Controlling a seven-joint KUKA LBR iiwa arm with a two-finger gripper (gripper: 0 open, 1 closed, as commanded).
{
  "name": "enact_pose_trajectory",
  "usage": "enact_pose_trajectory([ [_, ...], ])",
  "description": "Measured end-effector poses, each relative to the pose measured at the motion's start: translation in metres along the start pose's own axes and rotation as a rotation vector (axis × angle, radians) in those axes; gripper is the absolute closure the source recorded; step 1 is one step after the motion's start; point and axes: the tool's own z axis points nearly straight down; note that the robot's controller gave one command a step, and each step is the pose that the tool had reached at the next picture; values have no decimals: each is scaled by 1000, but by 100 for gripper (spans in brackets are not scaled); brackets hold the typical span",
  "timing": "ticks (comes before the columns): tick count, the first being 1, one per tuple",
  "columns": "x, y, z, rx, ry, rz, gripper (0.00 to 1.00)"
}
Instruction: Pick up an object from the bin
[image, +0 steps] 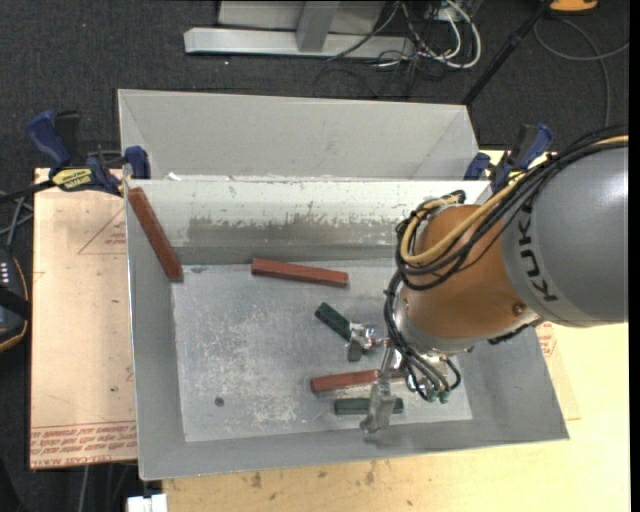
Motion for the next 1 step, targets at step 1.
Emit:
enact_pose_trajectory([
  [1,-2,0,-4,0,-7,1,0],
])
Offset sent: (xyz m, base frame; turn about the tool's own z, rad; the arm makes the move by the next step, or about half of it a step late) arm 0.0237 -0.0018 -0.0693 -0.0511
